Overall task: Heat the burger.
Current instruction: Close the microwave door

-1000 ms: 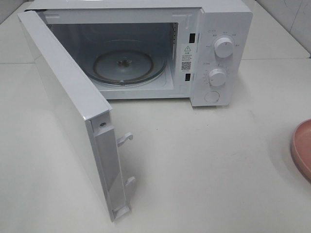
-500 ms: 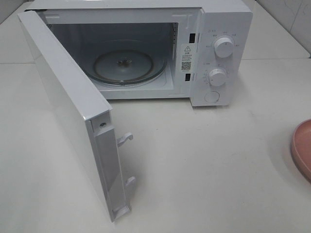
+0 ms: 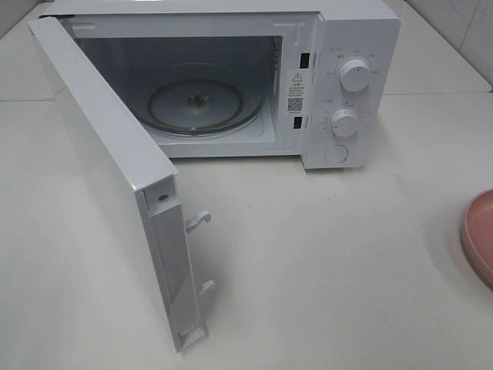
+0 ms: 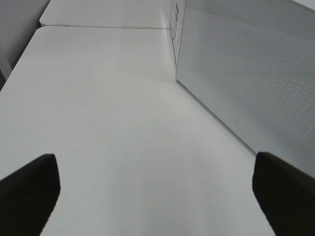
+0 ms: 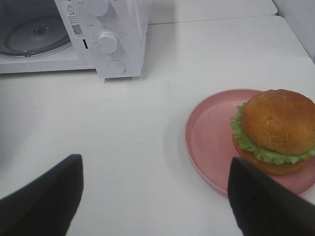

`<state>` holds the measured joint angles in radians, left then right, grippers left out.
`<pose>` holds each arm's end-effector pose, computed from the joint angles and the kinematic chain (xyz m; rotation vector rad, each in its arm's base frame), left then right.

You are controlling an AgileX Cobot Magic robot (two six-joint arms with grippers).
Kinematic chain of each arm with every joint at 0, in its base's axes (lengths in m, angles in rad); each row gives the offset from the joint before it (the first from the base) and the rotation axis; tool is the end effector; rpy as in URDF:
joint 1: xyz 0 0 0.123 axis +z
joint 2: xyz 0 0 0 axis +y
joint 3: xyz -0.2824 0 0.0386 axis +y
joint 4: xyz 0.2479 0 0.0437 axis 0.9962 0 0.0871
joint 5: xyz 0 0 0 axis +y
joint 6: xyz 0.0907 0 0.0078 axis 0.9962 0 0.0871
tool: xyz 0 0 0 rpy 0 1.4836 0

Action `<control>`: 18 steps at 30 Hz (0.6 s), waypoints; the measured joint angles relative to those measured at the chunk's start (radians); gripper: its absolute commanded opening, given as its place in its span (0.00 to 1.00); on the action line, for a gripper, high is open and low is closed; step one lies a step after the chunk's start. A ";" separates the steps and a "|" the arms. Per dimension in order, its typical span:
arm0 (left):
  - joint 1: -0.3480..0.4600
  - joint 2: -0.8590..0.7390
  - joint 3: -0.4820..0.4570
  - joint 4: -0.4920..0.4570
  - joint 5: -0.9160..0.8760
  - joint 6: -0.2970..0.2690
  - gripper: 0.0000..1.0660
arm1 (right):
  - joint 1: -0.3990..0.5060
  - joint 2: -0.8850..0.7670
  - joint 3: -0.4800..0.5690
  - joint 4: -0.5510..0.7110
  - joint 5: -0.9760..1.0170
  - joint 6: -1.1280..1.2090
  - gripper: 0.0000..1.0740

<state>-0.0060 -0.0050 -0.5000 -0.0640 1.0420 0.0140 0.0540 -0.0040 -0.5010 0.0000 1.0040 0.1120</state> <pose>-0.0050 -0.0050 0.2788 0.0226 2.0196 -0.0712 -0.0034 -0.0002 0.2821 0.0575 1.9833 0.1077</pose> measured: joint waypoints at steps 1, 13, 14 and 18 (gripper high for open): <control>0.000 0.000 0.000 0.000 0.000 0.000 0.94 | 0.000 0.000 0.000 0.000 0.000 0.000 0.71; 0.000 0.000 0.000 0.000 0.000 0.000 0.94 | 0.000 0.000 0.000 0.000 0.000 0.000 0.71; 0.000 0.000 0.000 0.000 0.000 0.000 0.94 | 0.000 0.000 0.000 0.000 0.000 0.000 0.71; 0.000 0.000 0.000 0.000 0.000 0.000 0.94 | 0.000 0.000 0.000 0.000 0.000 0.000 0.71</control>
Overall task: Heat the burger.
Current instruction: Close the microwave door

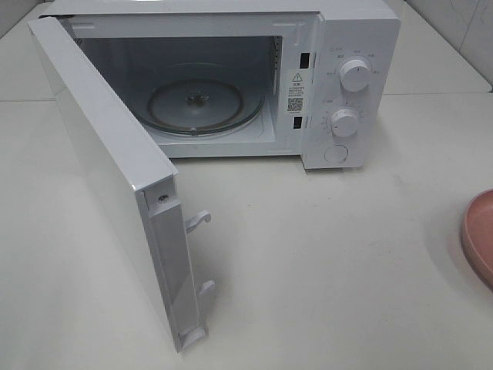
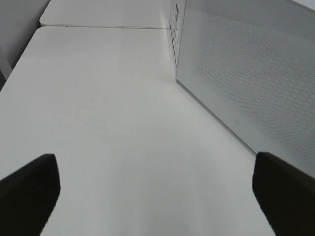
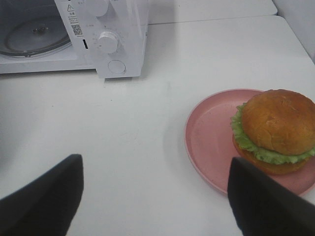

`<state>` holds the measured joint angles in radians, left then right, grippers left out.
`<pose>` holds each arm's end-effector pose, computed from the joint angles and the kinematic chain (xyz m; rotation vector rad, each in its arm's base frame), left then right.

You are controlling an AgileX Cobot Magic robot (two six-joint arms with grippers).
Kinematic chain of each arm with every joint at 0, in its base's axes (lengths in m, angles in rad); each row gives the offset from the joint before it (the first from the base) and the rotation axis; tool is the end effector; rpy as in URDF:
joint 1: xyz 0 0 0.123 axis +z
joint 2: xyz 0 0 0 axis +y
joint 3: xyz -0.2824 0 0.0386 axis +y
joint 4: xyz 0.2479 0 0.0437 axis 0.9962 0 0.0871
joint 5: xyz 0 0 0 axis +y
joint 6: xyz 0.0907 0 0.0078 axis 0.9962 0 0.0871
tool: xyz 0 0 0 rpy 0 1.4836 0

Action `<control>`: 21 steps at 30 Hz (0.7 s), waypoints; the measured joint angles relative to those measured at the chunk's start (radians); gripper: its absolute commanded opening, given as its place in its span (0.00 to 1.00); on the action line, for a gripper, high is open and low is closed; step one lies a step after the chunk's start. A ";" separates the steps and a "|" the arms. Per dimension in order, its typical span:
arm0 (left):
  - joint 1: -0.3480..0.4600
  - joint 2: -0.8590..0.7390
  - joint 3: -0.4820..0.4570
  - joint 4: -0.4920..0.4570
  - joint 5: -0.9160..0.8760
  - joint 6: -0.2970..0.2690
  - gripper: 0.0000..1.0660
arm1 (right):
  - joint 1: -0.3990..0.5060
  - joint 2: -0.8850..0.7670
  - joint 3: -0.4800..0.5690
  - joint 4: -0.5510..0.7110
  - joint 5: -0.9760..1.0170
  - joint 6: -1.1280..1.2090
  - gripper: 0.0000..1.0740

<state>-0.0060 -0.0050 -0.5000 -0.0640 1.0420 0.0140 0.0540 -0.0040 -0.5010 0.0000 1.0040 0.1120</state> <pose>-0.0050 -0.0050 0.2788 0.0226 2.0196 -0.0712 -0.0034 -0.0002 0.2821 0.0575 1.9833 0.1077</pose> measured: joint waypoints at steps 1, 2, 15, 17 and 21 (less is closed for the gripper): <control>0.000 0.000 0.000 0.000 0.000 0.000 0.94 | 0.000 0.000 0.000 0.000 0.000 0.000 0.71; 0.000 0.000 0.000 0.000 0.000 0.000 0.94 | 0.000 0.000 0.000 0.000 0.000 0.000 0.71; 0.000 0.000 0.000 -0.020 0.000 0.000 0.94 | 0.000 0.000 0.000 0.000 0.000 0.000 0.71; 0.000 0.000 0.000 -0.024 0.000 0.000 0.94 | 0.000 0.000 0.000 0.000 0.000 0.000 0.71; 0.000 0.000 -0.004 -0.029 -0.002 0.000 0.93 | 0.000 0.000 0.000 0.000 0.000 0.000 0.71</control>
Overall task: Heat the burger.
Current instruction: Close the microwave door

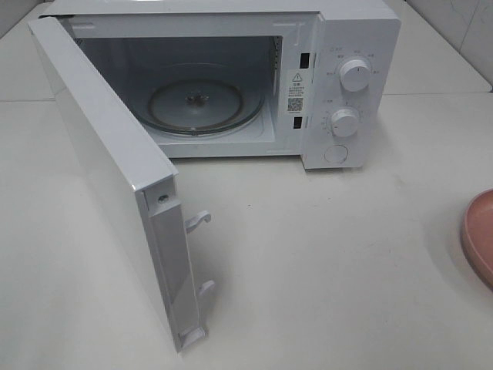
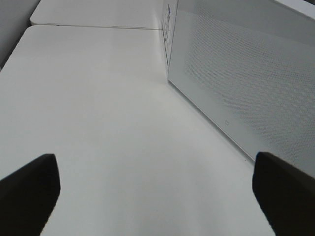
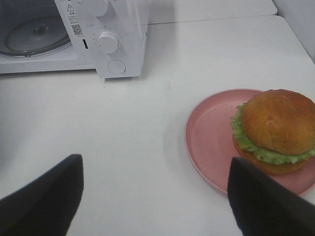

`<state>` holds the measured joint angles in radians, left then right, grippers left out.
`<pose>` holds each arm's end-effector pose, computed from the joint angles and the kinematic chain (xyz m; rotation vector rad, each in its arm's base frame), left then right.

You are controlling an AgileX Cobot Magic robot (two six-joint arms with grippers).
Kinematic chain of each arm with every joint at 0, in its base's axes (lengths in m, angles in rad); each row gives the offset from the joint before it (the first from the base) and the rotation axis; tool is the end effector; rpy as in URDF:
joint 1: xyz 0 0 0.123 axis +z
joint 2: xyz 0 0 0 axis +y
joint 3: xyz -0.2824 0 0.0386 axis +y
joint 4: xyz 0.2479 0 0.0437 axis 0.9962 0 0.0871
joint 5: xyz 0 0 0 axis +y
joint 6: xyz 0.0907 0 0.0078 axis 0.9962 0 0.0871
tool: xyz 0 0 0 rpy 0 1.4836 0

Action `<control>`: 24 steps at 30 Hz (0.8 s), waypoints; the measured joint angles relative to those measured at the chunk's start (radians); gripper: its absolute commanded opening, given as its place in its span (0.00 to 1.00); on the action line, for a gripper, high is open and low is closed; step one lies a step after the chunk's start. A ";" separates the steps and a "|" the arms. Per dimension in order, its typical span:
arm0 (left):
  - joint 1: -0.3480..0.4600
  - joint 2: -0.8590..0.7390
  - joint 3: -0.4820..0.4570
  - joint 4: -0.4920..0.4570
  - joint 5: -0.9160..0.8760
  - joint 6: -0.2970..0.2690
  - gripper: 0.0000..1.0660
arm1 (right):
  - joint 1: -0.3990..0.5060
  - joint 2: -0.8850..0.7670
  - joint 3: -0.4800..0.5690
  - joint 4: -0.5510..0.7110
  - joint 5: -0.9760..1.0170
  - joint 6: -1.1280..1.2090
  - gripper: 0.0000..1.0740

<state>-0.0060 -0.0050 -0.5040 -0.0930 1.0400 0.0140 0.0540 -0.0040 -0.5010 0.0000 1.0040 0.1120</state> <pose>-0.0055 -0.0073 0.2802 0.0238 2.0126 -0.1056 -0.0034 -0.0002 0.2821 0.0575 1.9833 0.1077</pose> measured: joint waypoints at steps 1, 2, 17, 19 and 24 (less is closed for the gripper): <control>0.000 0.000 0.000 0.000 0.000 0.000 0.93 | 0.000 0.000 0.000 0.000 0.000 0.000 0.71; 0.000 0.000 -0.011 0.000 -0.023 0.000 0.91 | 0.000 0.000 0.000 0.000 0.000 0.000 0.71; 0.000 0.209 -0.026 0.001 -0.313 0.000 0.17 | 0.000 0.000 0.000 0.000 0.000 0.000 0.71; 0.000 0.229 -0.026 0.001 -0.332 0.000 0.13 | 0.000 0.000 0.000 0.000 0.000 0.000 0.71; 0.000 0.399 -0.013 0.001 -0.530 0.001 0.00 | 0.000 0.000 0.000 0.000 0.000 0.000 0.71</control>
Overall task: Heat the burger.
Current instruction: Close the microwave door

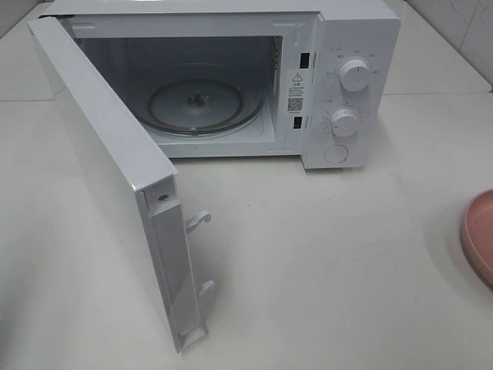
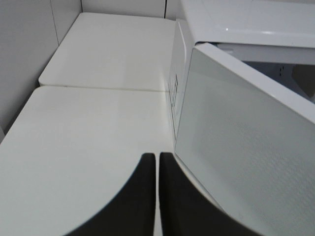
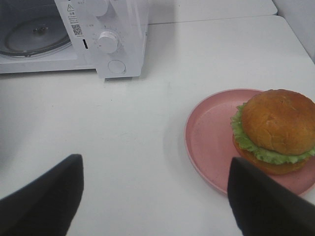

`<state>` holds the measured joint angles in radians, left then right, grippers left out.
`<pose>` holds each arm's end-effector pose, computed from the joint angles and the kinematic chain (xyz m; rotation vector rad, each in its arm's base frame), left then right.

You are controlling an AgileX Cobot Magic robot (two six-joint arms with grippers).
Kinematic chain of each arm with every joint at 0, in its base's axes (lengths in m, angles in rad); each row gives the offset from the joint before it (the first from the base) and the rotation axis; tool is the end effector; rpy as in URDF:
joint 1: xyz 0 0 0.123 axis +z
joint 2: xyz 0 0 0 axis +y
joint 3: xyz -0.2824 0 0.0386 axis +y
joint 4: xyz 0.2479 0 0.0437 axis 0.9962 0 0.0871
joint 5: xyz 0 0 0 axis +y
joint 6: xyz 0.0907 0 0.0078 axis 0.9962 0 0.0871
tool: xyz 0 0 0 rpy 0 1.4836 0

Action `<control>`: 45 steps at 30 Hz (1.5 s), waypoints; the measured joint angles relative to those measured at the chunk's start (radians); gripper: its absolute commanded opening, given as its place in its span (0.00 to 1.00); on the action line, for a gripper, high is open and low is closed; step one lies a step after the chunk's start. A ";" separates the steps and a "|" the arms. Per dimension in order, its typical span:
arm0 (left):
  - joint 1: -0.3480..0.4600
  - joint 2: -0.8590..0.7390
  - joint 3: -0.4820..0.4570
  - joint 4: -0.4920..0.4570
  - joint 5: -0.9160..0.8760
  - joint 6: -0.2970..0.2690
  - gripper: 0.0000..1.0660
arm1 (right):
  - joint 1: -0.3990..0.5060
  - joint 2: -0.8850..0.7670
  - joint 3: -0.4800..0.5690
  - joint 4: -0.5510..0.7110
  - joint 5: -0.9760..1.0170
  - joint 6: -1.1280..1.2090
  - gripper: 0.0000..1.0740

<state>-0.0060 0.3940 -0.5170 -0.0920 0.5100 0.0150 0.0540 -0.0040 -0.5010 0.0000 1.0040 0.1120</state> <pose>0.0816 -0.0046 0.3140 -0.0245 1.8693 -0.0912 -0.0034 -0.0002 0.2821 0.0575 1.9833 0.1077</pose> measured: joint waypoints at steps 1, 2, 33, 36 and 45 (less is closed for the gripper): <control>0.000 0.000 0.000 0.000 0.000 0.000 0.00 | 0.000 0.000 0.000 0.000 0.000 0.000 0.71; 0.000 0.015 0.010 0.000 -0.049 0.000 0.00 | 0.000 0.000 0.000 0.000 0.000 0.000 0.71; 0.000 0.803 0.299 0.430 -1.313 -0.196 0.00 | 0.000 0.000 0.000 0.000 0.000 0.000 0.71; 0.000 0.874 0.299 0.517 -1.390 -0.240 0.00 | 0.000 0.000 0.000 0.000 0.000 0.000 0.71; -0.004 1.022 0.247 0.609 -1.439 -0.288 0.00 | 0.000 0.000 0.000 0.000 0.000 0.000 0.71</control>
<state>-0.0100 1.4160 -0.2700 0.5170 -0.9290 -0.2730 0.0540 -0.0040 -0.5010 0.0000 1.0040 0.1120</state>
